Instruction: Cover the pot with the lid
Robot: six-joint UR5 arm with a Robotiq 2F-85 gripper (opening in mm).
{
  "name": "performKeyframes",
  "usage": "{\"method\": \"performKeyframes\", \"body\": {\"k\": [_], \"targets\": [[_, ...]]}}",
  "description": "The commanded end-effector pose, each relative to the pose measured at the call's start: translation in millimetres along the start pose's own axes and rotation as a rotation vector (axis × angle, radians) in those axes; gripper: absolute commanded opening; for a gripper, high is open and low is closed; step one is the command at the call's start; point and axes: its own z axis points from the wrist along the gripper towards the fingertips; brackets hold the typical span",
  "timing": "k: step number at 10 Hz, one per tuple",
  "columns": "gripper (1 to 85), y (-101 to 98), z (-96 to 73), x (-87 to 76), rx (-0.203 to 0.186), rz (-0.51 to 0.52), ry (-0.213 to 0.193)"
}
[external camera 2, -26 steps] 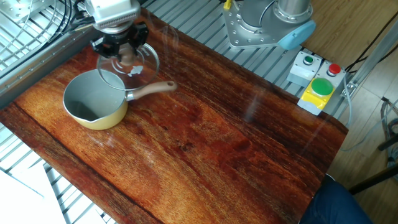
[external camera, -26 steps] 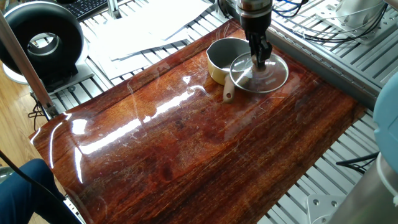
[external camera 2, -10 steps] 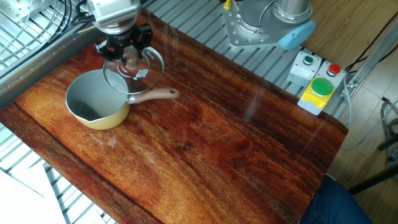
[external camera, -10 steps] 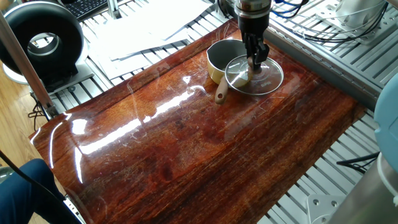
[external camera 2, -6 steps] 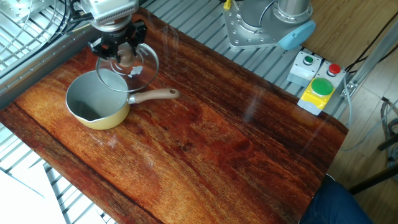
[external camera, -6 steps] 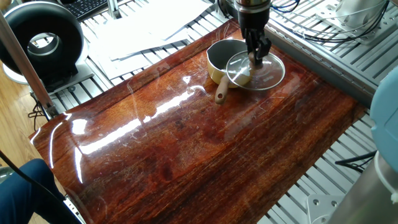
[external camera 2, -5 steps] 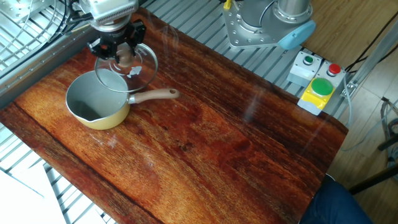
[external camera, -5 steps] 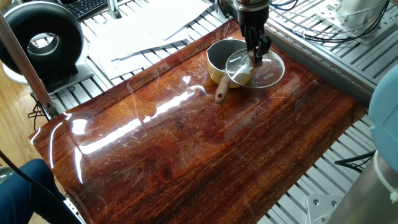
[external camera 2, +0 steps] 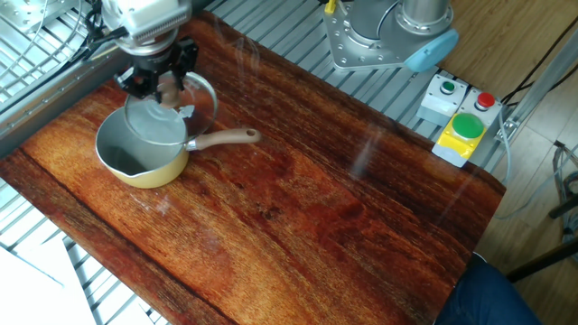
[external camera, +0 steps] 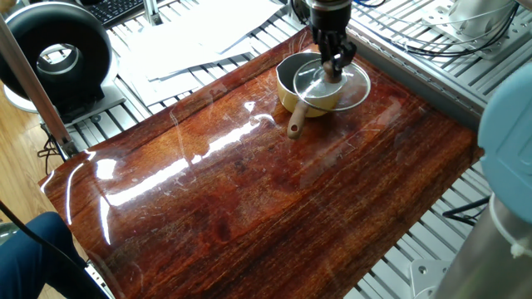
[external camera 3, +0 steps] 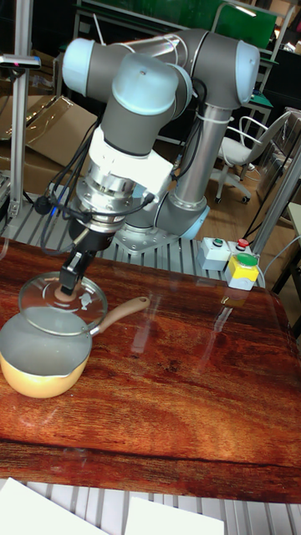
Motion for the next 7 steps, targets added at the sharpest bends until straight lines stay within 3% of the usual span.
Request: {"method": "performKeyframes", "body": {"k": [1, 5, 7], "targets": [[1.3, -19.5, 2.8, -3.9, 0.035, -0.054, -0.006], [1.3, -2.3, -3.7, -14.7, -0.005, -0.032, -0.049], [1.3, 0.0, -3.6, -15.7, -0.014, -0.03, -0.05]]}}
